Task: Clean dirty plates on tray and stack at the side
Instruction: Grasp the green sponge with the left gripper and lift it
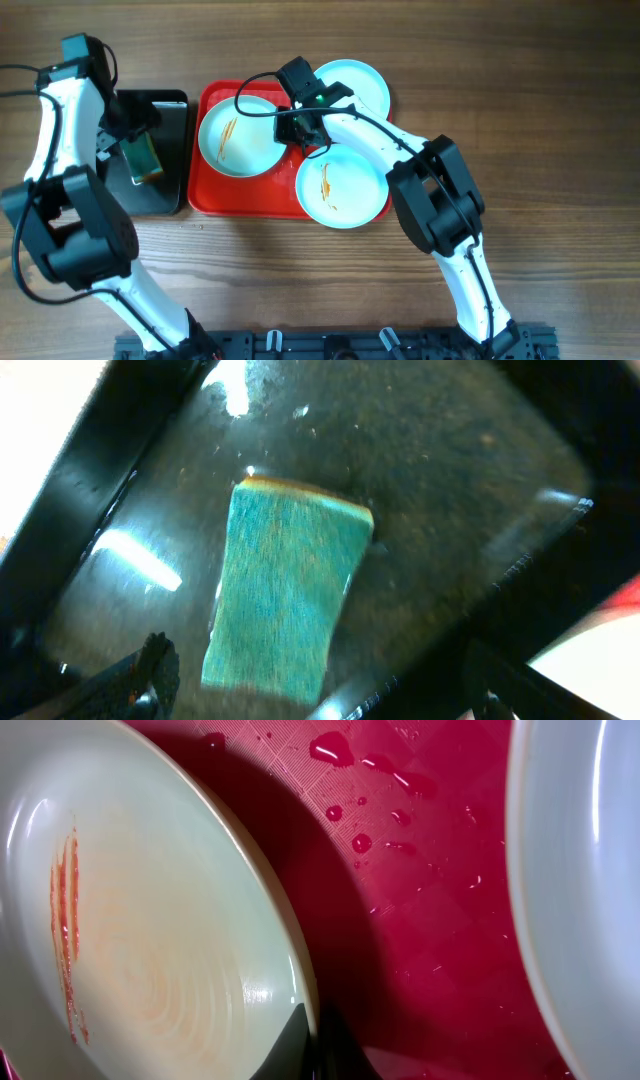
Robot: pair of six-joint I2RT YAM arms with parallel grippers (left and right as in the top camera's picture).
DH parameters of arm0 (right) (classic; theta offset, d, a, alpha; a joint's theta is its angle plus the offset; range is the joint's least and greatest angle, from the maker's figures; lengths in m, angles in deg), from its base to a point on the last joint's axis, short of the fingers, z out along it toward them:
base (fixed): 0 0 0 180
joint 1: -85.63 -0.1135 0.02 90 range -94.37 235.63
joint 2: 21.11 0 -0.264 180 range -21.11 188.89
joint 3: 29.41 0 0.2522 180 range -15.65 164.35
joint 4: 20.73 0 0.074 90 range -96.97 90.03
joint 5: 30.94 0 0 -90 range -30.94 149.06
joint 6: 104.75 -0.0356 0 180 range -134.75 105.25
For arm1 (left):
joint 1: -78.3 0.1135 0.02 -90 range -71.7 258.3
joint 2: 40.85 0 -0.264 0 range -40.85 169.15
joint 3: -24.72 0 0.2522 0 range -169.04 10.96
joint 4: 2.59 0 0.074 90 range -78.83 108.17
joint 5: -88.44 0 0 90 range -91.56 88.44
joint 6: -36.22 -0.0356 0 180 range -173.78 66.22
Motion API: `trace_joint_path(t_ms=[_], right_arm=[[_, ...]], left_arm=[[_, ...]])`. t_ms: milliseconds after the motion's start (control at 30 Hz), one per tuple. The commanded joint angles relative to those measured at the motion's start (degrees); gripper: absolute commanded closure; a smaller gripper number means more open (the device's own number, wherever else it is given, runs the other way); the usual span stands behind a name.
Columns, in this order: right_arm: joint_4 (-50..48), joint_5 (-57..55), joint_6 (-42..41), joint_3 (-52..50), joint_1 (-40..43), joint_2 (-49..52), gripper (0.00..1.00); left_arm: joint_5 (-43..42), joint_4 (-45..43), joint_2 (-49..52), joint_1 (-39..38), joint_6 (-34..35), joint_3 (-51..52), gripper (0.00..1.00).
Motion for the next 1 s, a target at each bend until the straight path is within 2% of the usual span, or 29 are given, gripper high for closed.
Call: trace_joint_path(t_ms=[0,100,167,333,433,667,800,967], right_arm=[[0.7,0.1,-0.6,0.4,-0.2,2.6,0.96],[0.7,0.1,-0.6,0.4,-0.2,2.6,0.96],[0.7,0.1,-0.6,0.4,-0.2,2.6,0.96],[0.7,0.1,-0.6,0.4,-0.2,2.6,0.96],[0.6,0.1,-0.7,0.4,-0.2,2.6,0.96],[0.5,1.2,-0.7,0.4,-0.2,2.6,0.96],[0.5,1.8,-0.5,0.4,-0.2,2.6,0.96],[0.5,4.0,0.9,0.4,0.1,2.6,0.96]], left_arm=[[1.7,-2.9,5.2,0.6,-3.2,-1.1,0.14],[2.1,-4.6,8.7,0.4,-5.0,-1.1,0.19],[2.1,-5.2,10.8,0.4,-5.0,-1.1,0.26],[2.1,-5.6,11.6,0.4,-5.0,-1.1,0.75],[2.1,-5.3,11.6,0.4,-5.0,-1.1,0.96],[-2.8,-0.8,7.8,0.3,-5.5,-2.7,0.96],[-6.3,2.5,0.6,0.2,-6.2,-4.6,0.96],[-6.6,2.2,-7.3,-1.0,-10.2,-4.6,0.96]])
